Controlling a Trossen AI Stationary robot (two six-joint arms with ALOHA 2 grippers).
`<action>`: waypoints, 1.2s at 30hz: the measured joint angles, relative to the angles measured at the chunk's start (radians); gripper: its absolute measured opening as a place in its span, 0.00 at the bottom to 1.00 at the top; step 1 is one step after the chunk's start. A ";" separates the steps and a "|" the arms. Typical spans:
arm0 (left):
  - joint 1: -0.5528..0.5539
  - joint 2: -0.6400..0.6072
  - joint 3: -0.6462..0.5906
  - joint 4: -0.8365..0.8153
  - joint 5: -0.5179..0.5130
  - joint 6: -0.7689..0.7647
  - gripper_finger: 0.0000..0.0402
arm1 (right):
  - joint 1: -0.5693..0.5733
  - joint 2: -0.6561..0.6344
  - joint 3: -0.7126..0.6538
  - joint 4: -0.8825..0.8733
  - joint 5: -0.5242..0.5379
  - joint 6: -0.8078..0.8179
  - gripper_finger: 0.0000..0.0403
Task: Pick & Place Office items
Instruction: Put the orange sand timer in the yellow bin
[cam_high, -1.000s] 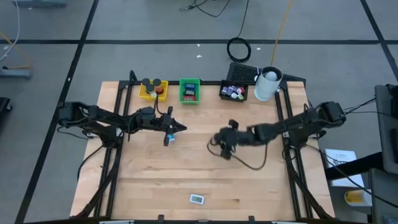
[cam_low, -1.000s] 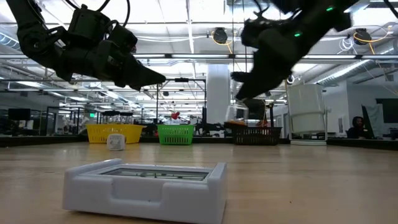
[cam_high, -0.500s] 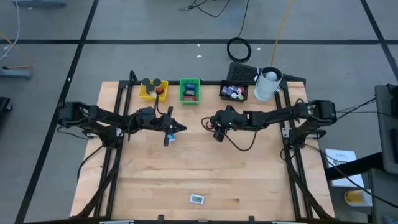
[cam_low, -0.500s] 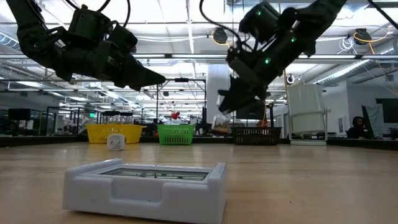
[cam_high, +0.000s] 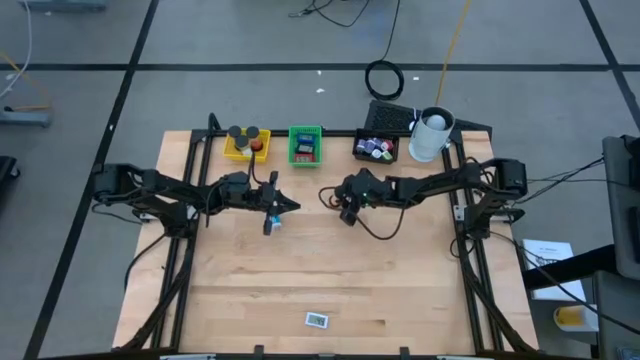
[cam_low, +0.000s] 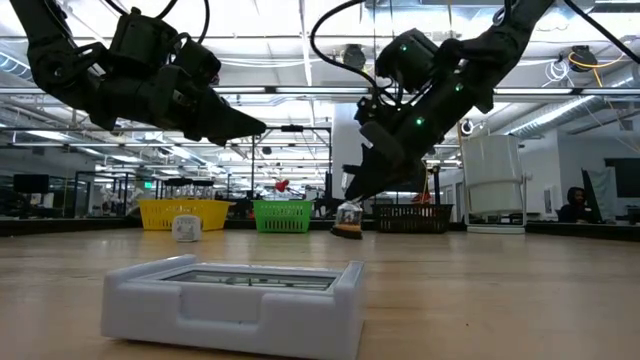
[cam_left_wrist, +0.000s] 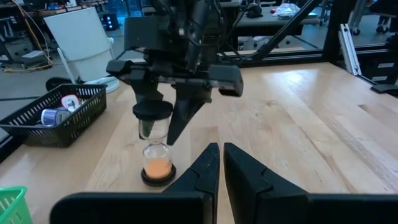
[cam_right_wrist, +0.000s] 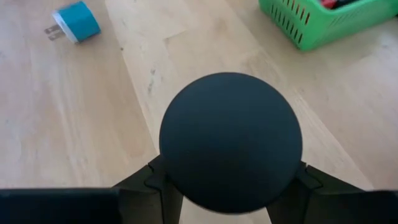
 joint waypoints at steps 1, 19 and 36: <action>0.000 0.000 0.000 0.000 0.000 0.000 0.08 | 0.000 0.005 0.000 0.003 -0.002 -0.003 0.40; 0.000 0.000 0.000 0.000 0.000 -0.003 0.08 | 0.000 0.006 0.001 0.026 0.004 -0.006 0.54; 0.000 0.000 0.000 -0.006 0.000 -0.025 0.08 | 0.057 -0.258 -0.013 -0.246 0.111 -0.035 0.64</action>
